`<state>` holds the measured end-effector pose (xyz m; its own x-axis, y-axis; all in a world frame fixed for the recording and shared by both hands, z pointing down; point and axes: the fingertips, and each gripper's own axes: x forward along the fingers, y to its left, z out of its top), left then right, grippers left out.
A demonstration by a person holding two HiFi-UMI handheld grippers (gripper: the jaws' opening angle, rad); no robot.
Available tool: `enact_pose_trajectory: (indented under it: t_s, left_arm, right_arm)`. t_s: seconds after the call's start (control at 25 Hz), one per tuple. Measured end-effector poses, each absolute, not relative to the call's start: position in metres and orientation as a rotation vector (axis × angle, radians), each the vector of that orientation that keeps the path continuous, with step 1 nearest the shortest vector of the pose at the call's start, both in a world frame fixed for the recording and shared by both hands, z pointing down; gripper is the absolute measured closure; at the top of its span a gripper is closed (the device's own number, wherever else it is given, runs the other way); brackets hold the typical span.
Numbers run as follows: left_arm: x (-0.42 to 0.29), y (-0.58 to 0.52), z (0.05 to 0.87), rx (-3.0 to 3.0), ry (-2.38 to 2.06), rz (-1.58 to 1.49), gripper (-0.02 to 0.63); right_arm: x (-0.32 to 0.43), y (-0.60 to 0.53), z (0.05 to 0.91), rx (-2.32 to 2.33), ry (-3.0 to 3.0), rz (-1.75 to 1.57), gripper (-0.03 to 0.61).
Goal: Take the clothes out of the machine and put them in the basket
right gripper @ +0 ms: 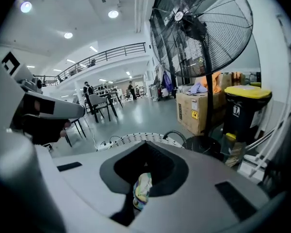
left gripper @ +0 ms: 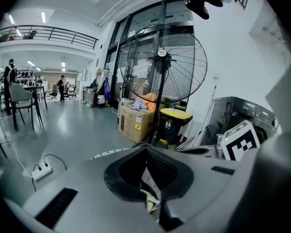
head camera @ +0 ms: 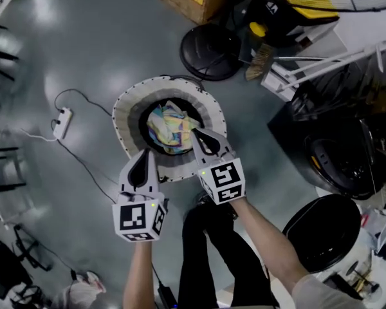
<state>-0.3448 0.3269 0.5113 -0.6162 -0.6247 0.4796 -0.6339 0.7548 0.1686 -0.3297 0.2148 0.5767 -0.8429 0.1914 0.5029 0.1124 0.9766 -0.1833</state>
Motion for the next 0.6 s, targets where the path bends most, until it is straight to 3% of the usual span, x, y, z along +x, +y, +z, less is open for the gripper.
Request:
enact_pose_trajectory:
  t_s: [0.28, 0.6]
  left_arm:
    - [-0.313, 0.231, 0.501, 1.178, -2.345, 0.065, 0.595]
    - [-0.237, 0.102, 0.479, 1.527, -2.177, 0.135, 0.595]
  right_arm:
    - [-0.258, 0.125, 0.553, 0.041, -2.617, 0.225, 0.557]
    - [-0.12, 0.006, 0.522, 0.536, -2.608, 0.305, 0.557]
